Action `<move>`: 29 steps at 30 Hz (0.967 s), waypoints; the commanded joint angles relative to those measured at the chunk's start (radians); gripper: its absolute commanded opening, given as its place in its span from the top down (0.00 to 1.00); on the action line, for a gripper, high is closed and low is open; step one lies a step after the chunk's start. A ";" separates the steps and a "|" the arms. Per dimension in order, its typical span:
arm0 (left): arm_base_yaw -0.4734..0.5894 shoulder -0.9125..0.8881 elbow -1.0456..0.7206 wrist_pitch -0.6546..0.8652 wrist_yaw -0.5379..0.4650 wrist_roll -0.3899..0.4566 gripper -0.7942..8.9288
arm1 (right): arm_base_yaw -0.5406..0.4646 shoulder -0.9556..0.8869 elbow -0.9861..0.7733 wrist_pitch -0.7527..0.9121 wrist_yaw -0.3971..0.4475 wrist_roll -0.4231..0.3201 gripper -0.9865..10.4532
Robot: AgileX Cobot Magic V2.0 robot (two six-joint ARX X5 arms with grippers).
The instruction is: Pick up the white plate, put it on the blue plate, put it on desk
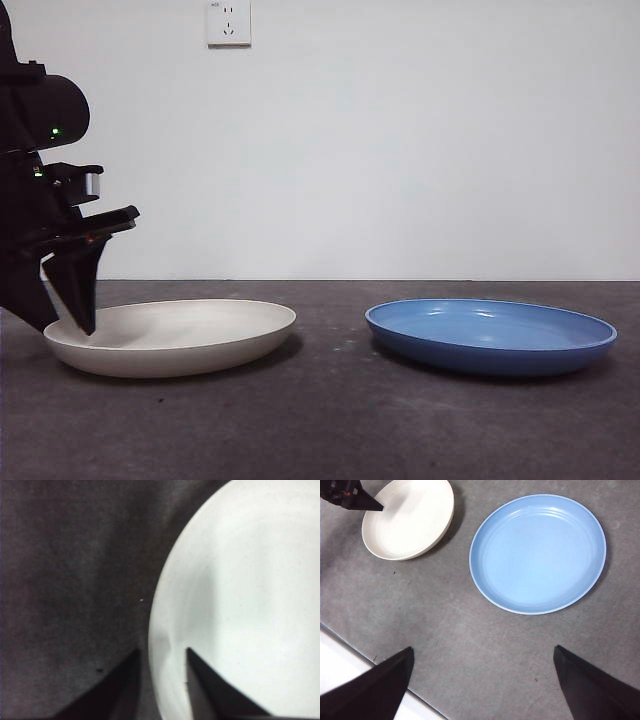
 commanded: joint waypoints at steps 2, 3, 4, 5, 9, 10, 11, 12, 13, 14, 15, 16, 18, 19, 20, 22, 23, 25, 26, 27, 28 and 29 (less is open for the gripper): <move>-0.003 0.021 0.025 0.003 -0.003 0.002 0.90 | 0.004 0.004 0.020 0.009 -0.002 0.011 0.52; -0.003 0.021 0.025 0.003 -0.003 0.002 0.90 | 0.004 0.004 0.020 0.009 -0.002 0.011 0.52; -0.003 0.021 0.025 0.003 -0.003 0.002 0.90 | 0.004 0.004 0.020 0.009 -0.002 0.011 0.52; -0.003 0.021 0.025 0.004 -0.003 0.002 0.90 | 0.004 0.004 0.020 0.009 -0.002 0.011 0.52; -0.001 0.020 0.025 0.004 -0.003 -0.006 0.90 | 0.004 0.004 0.020 0.009 -0.002 0.011 0.52; 0.000 0.016 0.026 0.003 -0.003 -0.006 0.90 | 0.004 0.004 0.020 0.009 -0.002 0.011 0.52; 0.000 0.012 0.027 0.003 -0.003 -0.008 0.90 | 0.004 0.004 0.020 0.009 -0.002 0.011 0.52; 0.000 0.005 0.028 0.002 -0.002 -0.011 0.90 | 0.004 0.004 0.020 0.009 -0.002 0.011 0.52; -0.001 -0.005 0.030 0.000 -0.002 -0.018 0.90 | 0.004 0.004 0.020 0.009 -0.002 0.011 0.52; -0.001 -0.018 0.032 0.000 -0.002 -0.023 0.90 | 0.004 0.004 0.020 0.009 -0.002 0.011 0.52; -0.001 -0.034 0.036 0.000 0.001 -0.026 0.90 | 0.004 0.004 0.020 0.009 -0.002 0.011 0.52; -0.001 -0.050 0.039 -0.001 0.008 -0.027 0.90 | 0.004 0.004 0.020 0.009 -0.002 0.011 0.52; -0.001 -0.093 0.047 -0.001 0.028 -0.035 0.90 | 0.004 0.004 0.020 0.009 -0.002 0.011 0.52; -0.001 -0.113 0.051 -0.001 0.041 -0.043 0.90 | 0.004 0.004 0.020 0.009 -0.002 0.011 0.52; -0.002 -0.136 0.056 -0.003 0.058 -0.057 0.90 | 0.004 0.004 0.020 0.010 -0.002 0.011 0.52; -0.005 -0.176 0.066 -0.002 0.101 -0.077 0.90 | 0.004 0.004 0.020 0.009 -0.002 0.011 0.52; -0.010 -0.193 0.074 -0.002 0.119 -0.090 0.90 | 0.004 0.004 0.020 0.009 -0.002 0.011 0.52; -0.026 -0.222 0.089 0.000 0.135 -0.109 0.90 | 0.004 0.004 0.020 0.009 -0.002 0.012 0.52; -0.037 -0.233 0.098 0.000 0.135 -0.112 0.90 | 0.004 0.003 0.020 0.010 -0.002 0.013 0.52; -0.051 -0.239 0.111 -0.001 0.135 -0.116 0.90 | 0.004 0.003 0.020 0.010 -0.002 0.016 0.52; -0.064 -0.240 0.123 -0.001 0.135 -0.126 0.90 | 0.004 0.002 0.020 0.010 -0.002 0.019 0.52; -0.084 -0.240 0.137 -0.001 0.135 -0.135 0.90 | 0.004 0.002 0.020 0.011 -0.002 0.026 0.52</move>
